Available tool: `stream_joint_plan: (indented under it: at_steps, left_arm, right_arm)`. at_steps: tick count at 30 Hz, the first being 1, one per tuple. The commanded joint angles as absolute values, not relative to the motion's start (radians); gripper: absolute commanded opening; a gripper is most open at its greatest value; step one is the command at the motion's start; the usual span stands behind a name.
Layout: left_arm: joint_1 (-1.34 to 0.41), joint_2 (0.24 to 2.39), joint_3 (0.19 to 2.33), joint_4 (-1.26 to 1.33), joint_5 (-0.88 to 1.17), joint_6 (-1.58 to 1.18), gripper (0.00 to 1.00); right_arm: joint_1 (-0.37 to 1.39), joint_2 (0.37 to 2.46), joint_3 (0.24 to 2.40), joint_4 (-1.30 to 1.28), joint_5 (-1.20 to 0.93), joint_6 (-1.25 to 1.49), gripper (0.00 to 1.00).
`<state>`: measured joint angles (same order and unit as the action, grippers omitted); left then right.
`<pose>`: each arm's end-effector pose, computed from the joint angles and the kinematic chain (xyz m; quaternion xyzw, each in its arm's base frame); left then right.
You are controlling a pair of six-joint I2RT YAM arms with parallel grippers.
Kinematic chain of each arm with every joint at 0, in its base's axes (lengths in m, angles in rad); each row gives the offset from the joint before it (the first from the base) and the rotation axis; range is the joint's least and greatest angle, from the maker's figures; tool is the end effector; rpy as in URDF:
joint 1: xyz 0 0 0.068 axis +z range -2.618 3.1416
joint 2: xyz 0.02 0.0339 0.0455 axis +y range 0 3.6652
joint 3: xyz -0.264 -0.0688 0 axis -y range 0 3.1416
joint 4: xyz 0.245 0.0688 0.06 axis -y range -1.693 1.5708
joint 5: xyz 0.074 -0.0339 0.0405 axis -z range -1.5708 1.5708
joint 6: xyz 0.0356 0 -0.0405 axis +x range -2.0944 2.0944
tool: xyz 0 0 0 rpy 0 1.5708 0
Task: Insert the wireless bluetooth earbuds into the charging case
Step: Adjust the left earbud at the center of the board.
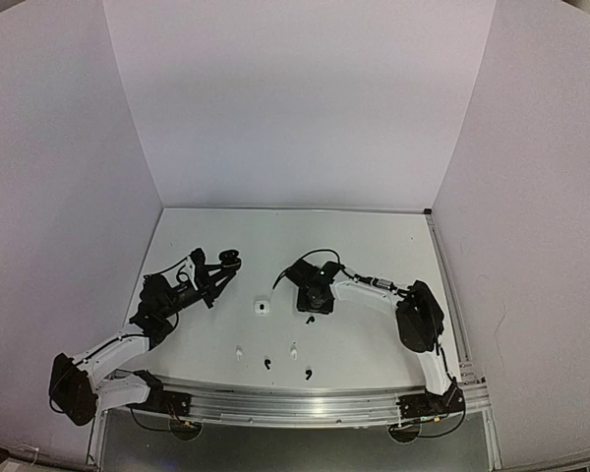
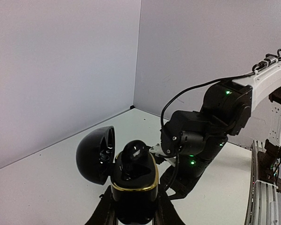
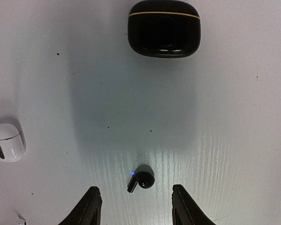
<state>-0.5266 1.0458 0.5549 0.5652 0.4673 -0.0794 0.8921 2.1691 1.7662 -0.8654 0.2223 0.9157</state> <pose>0.1973 -0.1332 0.2872 0.3122 0.6078 -0.3631 0.6335 0.2886 0.3453 0.1870 0.0283 0.9822 0.0498 0.1788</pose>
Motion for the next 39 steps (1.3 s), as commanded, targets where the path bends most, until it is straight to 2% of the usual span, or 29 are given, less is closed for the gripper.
stream_joint_plan:
  at_steps: [1, 8, 13, 22, 27, 39]
  left_arm:
    - [-0.526, 1.02, 0.552, 0.581, 0.468, -0.076, 0.0]
    - [-0.526, 1.018, 0.549, 0.579, 0.472, -0.068, 0.0]
    - [-0.526, 1.022, 0.551, 0.583, 0.473, -0.066, 0.0]
    - [-0.527, 1.023, 0.552, 0.582, 0.474, -0.063, 0.0]
    - [-0.526, 1.025, 0.552, 0.582, 0.475, -0.06, 0.0]
    - [-0.526, 1.023, 0.554, 0.577, 0.477, -0.055, 0.0]
  right_arm:
    - [0.878, 2.229, 1.818, -0.896, 0.151, 0.89, 0.45]
    - [0.874, 2.281, 1.812, -0.9, 0.09, 0.878, 0.43]
    - [0.874, 2.282, 1.793, -0.908, 0.09, 0.874, 0.33]
    - [0.874, 2.278, 1.765, -0.925, 0.113, 0.819, 0.28]
    - [0.874, 2.289, 1.772, -0.925, 0.1, 0.764, 0.22]
    - [0.847, 2.31, 1.786, -0.925, 0.078, 0.71, 0.2]
